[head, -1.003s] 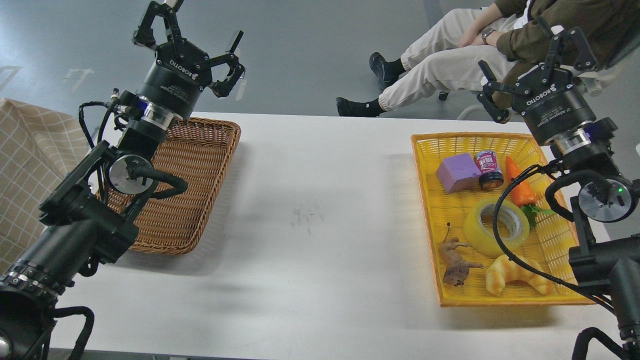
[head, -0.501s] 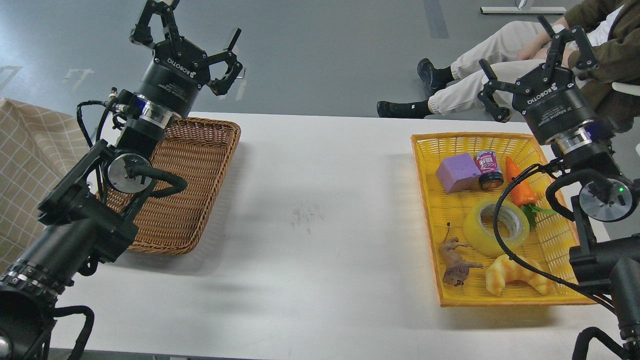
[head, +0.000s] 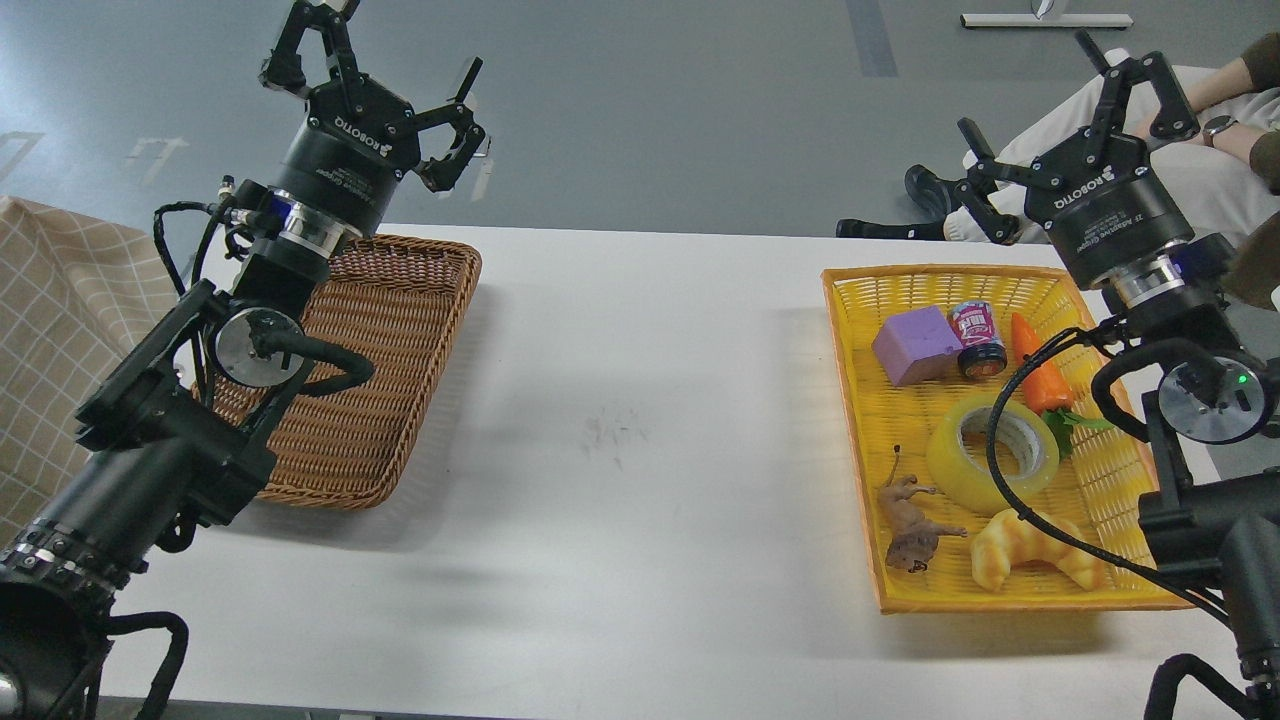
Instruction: Place and transfer tape with both arms
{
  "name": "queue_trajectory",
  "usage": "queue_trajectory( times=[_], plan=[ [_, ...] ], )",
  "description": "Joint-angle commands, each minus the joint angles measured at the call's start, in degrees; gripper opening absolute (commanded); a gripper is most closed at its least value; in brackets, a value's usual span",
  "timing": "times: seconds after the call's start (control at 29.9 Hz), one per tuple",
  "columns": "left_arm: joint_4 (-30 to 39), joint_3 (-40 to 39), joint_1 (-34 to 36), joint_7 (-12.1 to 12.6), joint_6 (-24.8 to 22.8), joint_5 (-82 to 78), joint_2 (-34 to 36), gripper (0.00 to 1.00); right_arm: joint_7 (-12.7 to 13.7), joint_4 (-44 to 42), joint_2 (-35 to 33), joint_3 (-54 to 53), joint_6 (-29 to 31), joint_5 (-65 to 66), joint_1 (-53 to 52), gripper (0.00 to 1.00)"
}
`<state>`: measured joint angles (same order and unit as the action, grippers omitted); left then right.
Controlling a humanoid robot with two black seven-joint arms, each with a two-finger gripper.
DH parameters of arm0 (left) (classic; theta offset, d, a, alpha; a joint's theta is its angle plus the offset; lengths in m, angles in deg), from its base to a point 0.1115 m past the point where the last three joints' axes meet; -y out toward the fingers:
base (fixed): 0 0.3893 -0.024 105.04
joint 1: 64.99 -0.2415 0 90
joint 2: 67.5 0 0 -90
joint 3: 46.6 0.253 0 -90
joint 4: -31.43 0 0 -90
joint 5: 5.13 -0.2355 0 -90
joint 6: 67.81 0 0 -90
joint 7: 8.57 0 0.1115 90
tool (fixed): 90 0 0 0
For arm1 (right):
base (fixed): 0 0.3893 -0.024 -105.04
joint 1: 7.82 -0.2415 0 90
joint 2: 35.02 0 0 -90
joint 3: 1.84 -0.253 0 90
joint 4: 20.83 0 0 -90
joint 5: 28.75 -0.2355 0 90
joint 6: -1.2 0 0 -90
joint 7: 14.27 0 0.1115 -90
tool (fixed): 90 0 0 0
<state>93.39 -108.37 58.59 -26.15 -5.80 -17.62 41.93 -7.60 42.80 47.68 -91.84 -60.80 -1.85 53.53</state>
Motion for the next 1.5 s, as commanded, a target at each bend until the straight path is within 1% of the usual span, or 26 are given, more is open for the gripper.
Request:
queue_trajectory(
  times=[0.0, 1.47],
  plan=[
    [0.00, 0.07, -0.01, 0.00, 0.00, 0.00, 0.00, 0.98, 0.00, -0.09, 0.00, 0.00, 0.00, -0.01, 0.08, 1.00],
    [0.00, 0.33, -0.27, 0.00, 0.00, 0.00, 0.00, 0.98, -0.09, 0.09, 0.00, 0.00, 0.00, -0.01, 0.26, 1.00]
  ],
)
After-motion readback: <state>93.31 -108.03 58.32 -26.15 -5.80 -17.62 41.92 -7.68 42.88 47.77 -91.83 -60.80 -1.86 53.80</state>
